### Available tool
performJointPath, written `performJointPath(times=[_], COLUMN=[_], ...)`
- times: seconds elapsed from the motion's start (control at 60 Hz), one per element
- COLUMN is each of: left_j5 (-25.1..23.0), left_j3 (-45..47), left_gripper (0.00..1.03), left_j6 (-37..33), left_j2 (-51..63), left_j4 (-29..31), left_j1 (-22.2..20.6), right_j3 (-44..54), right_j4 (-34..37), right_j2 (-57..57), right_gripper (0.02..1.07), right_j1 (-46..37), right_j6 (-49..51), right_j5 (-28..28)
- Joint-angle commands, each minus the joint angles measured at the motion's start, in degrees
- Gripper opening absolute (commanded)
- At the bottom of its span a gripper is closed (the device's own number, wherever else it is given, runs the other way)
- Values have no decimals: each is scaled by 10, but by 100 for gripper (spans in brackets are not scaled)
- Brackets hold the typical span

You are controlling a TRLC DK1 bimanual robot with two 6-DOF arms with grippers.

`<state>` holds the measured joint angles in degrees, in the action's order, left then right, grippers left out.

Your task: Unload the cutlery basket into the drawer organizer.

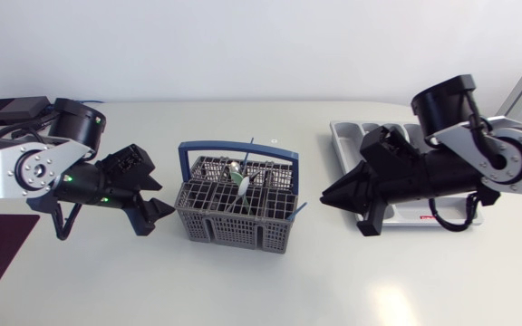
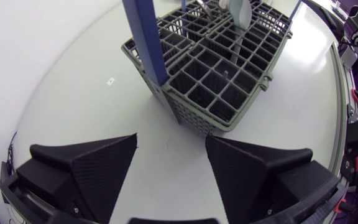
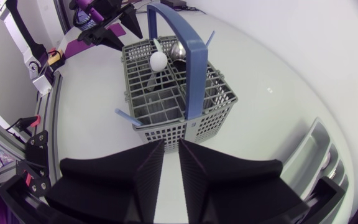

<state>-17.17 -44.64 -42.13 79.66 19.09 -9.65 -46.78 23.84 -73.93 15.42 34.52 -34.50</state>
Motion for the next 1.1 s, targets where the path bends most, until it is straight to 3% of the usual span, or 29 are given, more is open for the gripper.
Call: performJointPath(times=[0.0,0.367,0.583,0.817,0.867,1.033,1.083], left_j5=[-7,-7,-7,-7,-7,-7,-7], left_j3=[8,3,-1,-14,-19,-35,-40], left_gripper=[68,68,68,69,69,69,72], left_j6=[-16,-8,-5,5,7,28,31], left_j2=[22,33,34,43,45,46,47], left_j4=[-10,-22,-25,-42,-42,-48,-49], left_j1=[-4,-58,-58,-48,-46,-41,-38], right_j3=[7,-71,-105,-67,-63,-22,-7], right_j4=[-18,-68,-79,-89,-89,-79,-69], right_j2=[-41,-165,-198,-171,-162,-76,-44], right_gripper=[7,7,7,9,20,78,85], right_j1=[16,62,56,49,39,8,3], right_j6=[-4,-30,-32,-31,-31,-31,-30], right_j5=[-1,20,28,30,30,30,29])
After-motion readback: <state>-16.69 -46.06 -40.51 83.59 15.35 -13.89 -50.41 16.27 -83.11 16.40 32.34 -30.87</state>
